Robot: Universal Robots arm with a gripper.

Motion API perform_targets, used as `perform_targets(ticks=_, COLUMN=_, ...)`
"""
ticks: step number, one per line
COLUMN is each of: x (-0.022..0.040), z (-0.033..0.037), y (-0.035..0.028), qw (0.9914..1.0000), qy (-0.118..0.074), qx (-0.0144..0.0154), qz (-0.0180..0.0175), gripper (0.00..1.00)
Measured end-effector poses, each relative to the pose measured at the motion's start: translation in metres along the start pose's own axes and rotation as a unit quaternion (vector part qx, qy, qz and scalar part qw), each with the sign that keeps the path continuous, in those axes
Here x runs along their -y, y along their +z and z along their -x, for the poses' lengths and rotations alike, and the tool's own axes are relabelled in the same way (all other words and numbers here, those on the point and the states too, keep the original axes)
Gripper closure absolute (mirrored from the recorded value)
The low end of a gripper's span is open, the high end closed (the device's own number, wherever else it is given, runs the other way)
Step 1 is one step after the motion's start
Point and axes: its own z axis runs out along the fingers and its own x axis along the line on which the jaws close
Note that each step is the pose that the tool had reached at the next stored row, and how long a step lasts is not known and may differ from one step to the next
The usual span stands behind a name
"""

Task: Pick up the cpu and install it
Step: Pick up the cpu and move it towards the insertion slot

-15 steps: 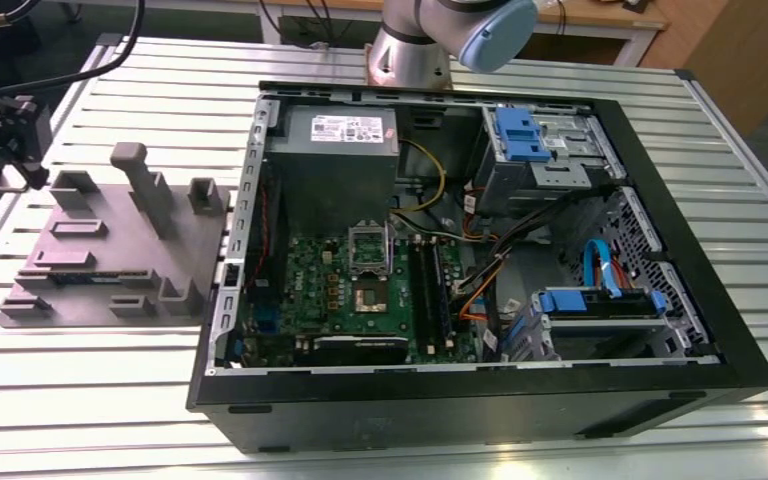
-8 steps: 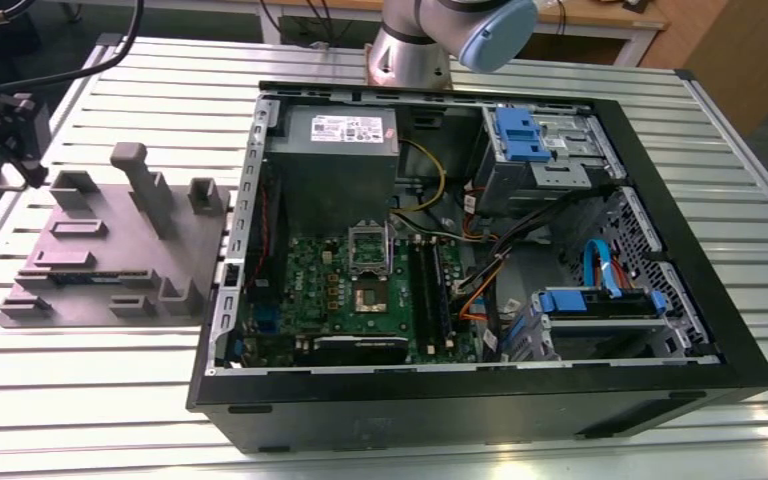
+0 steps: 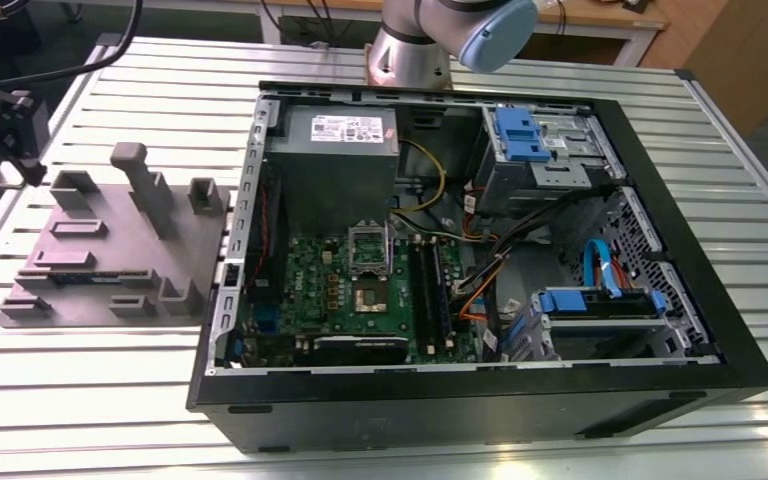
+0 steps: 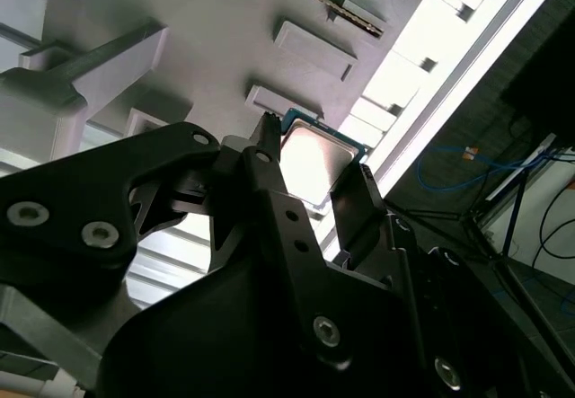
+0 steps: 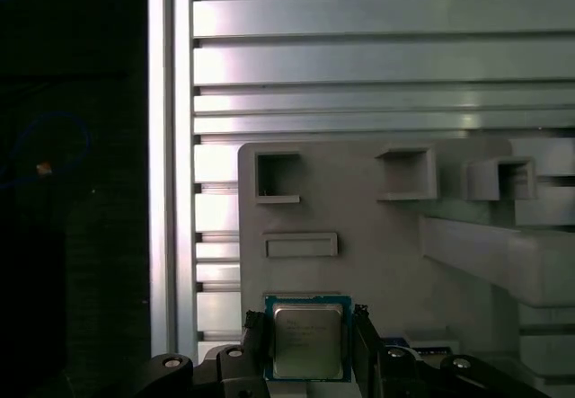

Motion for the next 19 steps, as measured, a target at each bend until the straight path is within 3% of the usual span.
perform_targets(ticks=19, x=-0.0003, z=-0.0001, y=-0.0092, qw=1.0, qy=0.0, qx=0.0, qz=0.0, gripper=0.53)
